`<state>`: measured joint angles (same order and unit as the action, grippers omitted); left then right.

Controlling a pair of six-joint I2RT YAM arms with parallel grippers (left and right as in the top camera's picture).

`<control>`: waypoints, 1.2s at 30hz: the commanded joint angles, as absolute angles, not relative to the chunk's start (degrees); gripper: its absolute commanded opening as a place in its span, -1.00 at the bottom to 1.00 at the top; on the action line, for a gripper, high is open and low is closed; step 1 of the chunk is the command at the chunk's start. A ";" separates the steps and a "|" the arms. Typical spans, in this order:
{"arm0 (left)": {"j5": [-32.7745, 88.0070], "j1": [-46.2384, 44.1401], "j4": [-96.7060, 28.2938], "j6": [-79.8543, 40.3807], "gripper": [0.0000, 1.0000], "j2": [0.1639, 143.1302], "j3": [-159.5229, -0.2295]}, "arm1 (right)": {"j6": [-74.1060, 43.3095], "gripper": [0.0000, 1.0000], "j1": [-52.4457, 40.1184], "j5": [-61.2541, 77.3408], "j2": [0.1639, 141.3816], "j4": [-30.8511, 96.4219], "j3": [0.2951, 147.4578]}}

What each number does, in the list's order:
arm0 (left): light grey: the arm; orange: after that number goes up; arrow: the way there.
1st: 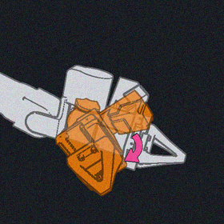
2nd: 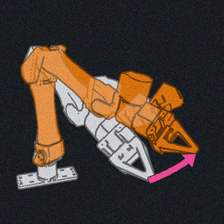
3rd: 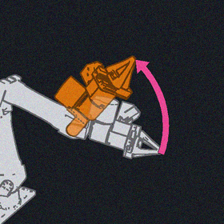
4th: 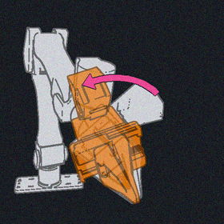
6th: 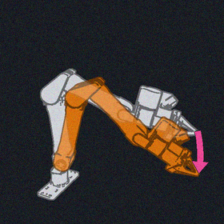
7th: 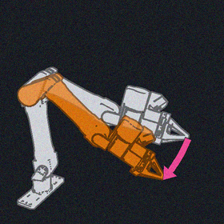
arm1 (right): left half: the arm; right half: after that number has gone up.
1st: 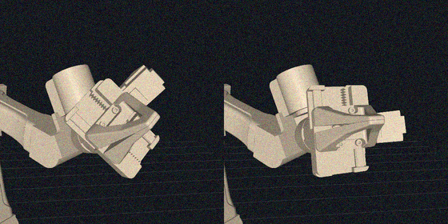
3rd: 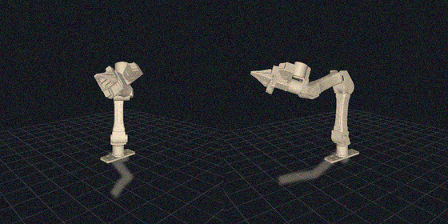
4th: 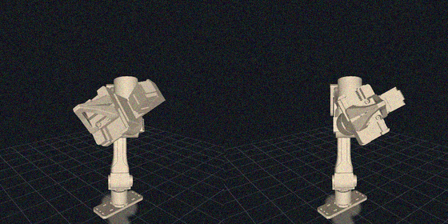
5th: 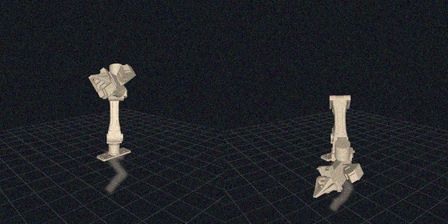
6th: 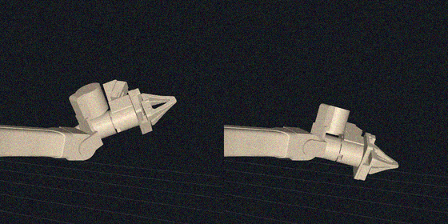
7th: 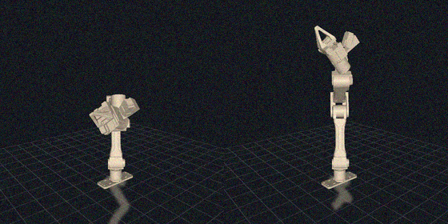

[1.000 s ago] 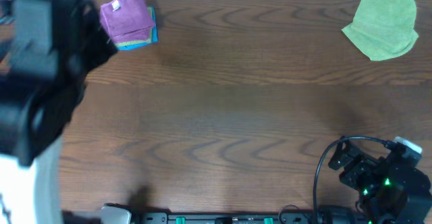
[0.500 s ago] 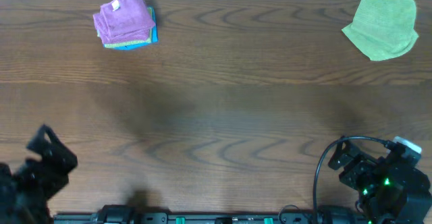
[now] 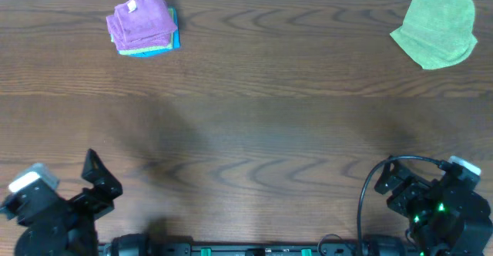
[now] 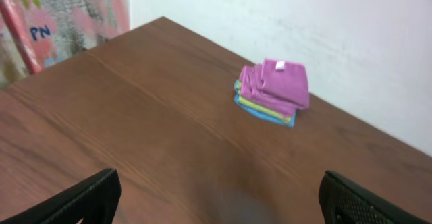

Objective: Fold the cloth

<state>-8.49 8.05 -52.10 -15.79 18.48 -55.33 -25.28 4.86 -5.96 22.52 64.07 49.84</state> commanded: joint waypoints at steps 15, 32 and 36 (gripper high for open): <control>3.95 10.31 -36.93 -11.57 0.90 7.57 -28.51 | -26.11 0.99 5.32 -6.15 22.39 64.14 49.82; 4.54 5.17 -29.15 -11.57 0.90 5.41 -16.51 | -26.11 0.99 5.32 -6.15 22.39 64.14 49.82; 4.51 5.19 -28.29 -11.57 0.90 4.32 -14.15 | -26.11 0.99 5.32 -6.15 22.39 64.12 49.82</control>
